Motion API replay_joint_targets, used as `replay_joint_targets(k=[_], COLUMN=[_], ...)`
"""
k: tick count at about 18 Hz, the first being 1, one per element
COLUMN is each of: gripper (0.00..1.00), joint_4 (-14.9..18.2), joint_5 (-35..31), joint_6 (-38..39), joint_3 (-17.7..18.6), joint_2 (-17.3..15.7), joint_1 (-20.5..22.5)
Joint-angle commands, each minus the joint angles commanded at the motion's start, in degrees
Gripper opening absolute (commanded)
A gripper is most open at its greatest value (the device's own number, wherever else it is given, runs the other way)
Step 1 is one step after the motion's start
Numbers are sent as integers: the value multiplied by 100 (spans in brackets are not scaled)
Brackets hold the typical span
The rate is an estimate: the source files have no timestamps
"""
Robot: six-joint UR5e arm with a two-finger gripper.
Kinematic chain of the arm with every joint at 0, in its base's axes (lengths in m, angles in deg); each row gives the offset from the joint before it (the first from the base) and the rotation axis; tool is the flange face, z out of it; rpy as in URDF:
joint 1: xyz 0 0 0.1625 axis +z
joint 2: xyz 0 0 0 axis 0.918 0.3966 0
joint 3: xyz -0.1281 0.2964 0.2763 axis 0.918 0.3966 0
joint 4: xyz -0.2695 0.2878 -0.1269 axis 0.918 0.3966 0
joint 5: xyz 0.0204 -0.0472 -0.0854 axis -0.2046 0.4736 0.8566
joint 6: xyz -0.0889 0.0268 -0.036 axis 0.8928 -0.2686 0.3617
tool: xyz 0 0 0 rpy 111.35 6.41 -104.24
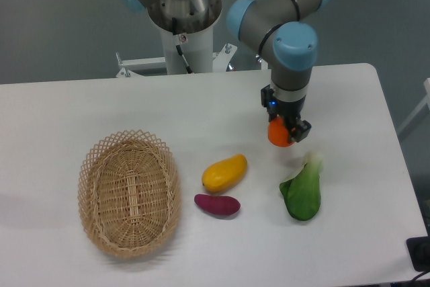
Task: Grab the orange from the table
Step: 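Lift the held orange up off the table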
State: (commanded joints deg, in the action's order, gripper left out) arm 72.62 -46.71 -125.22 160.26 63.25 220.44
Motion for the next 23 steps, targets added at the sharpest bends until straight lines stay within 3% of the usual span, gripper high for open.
replay_joint_targets(k=[3,5,23], gripper=[49,49,49], joint_4=[684,907,881], joint_5=[9,18,35], joint_6=[0,0,9], joint_3=[-544,-740,-723], joint_2=[61,114,114], joint_1=[62,62,80])
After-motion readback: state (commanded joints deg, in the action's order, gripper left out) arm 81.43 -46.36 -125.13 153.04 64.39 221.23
